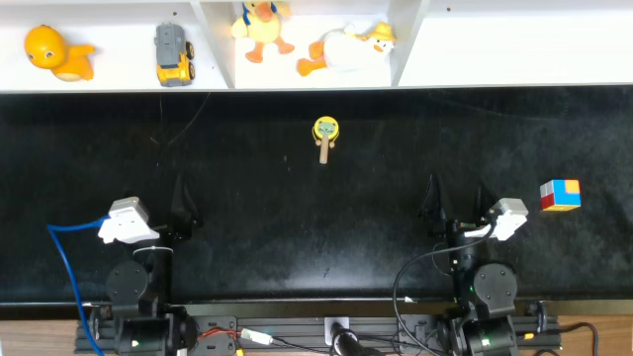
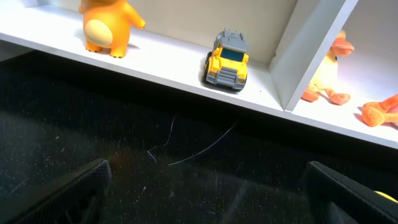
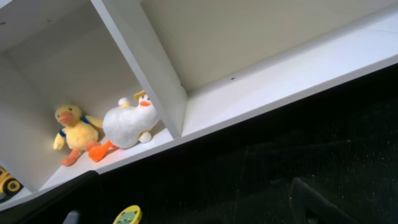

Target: Store Toys

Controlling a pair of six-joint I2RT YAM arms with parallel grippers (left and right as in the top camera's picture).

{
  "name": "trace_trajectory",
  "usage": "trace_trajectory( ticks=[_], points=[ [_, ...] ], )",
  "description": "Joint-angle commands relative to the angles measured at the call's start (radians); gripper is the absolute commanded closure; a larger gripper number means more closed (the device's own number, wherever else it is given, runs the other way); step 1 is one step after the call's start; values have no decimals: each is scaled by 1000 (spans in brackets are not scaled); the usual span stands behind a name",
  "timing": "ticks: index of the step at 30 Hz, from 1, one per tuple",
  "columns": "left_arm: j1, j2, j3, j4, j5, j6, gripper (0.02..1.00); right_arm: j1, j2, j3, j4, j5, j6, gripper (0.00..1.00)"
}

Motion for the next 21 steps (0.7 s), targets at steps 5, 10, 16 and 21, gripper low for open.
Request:
trace_trajectory(
  ticks=[5, 10, 16, 21],
  points=[
    [-7, -13, -2, -2, 10, 23, 20, 9, -8, -13, 11, 13, 1, 5],
    [-7, -13, -2, -2, 10, 23, 20, 9, -8, -13, 5, 13, 0, 5],
    [-6, -13, -2, -2, 10, 23, 20, 9, -8, -13, 5, 9, 1, 3],
    [-6, -13, -2, -2, 10, 23, 20, 9, -8, -13, 26, -140, 1, 3]
  ],
)
